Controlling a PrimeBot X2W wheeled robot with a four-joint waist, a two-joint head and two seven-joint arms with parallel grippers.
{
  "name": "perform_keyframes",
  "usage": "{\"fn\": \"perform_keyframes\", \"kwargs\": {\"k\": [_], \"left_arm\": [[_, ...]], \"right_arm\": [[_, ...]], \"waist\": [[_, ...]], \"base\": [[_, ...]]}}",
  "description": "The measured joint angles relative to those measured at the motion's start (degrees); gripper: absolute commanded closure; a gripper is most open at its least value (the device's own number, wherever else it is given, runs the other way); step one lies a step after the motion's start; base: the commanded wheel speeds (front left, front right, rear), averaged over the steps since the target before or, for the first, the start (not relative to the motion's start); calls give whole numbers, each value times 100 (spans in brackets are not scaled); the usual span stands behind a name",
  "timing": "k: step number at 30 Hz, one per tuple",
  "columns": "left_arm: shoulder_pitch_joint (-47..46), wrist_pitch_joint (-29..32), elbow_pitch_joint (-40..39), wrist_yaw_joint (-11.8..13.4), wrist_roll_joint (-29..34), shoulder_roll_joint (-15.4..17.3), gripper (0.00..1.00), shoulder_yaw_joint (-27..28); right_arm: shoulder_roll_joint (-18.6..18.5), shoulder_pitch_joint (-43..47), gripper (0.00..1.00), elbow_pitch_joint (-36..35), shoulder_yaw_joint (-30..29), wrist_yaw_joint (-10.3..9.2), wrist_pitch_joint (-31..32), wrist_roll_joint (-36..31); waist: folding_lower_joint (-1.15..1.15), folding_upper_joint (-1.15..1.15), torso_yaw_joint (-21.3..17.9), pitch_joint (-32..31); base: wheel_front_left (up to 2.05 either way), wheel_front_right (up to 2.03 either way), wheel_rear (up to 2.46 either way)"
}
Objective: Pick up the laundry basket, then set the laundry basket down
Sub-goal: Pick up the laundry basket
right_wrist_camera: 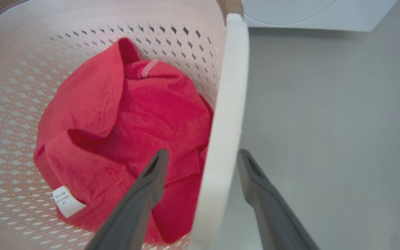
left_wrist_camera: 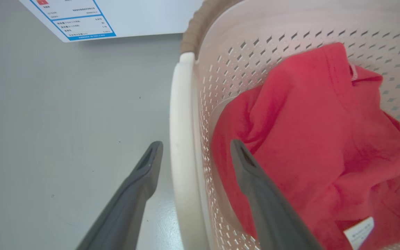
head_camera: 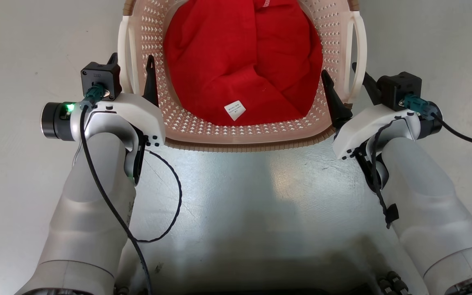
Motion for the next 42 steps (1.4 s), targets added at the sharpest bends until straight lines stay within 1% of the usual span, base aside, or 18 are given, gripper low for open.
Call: {"fn": "perform_keyframes", "kwargs": {"k": [12, 13, 14, 15, 17, 22, 26, 29, 37, 42], "left_arm": [[-63, 0, 3, 3, 0, 5, 0, -47], [-84, 0, 5, 1, 0, 7, 51, -53], [-108, -1, 29, -3, -1, 8, 86, -60], [-119, 0, 45, -19, -8, 9, 100, -71], [-132, -1, 57, -58, -8, 9, 100, -88], [-238, -8, 158, -62, -43, 14, 100, -140], [-324, -18, 270, -69, -49, 12, 100, -208], [-355, -14, 366, -69, -49, 8, 100, -286], [-354, -14, 858, -51, -76, -11, 100, -423], [-333, -15, 1180, -53, -243, -24, 100, -552]], "right_arm": [[-2, -5, 0, 0, 25, 0, 0, -32], [-3, -9, 0, -8, 41, 0, 0, -29], [-3, -15, 16, -10, 57, 0, 0, -9], [-2, -23, 44, -8, 65, 0, 0, 37], [-7, -60, 100, -2, 134, 0, 0, 174], [-10, -119, 100, 97, 276, -15, -30, 630], [-22, -171, 100, 162, 448, -16, -51, 818], [-45, -179, 100, 293, 587, -55, -18, 929], [-49, -176, 100, 704, 1050, -55, -15, 1422], [-45, -175, 100, 973, 1360, -55, -9, 1695]], "waist": [[0, 0, -1, 83], [0, 0, -2, 96], [0, 0, -2, 110], [0, 0, -3, 122], [0, 0, -7, 151], [0, 0, -15, 170], [0, 0, -19, 139], [0, 0, -31, 68], [0, 0, -61, -300], [0, 0, -95, -637]], "base": [[0, 0, 0], [0, 0, 0], [0, 0, 0], [0, 0, 0], [0, 0, 0], [0, 0, 0], [0, 0, 0], [0, 0, 0], [0, 0, 0], [0, 0, 0]]}}
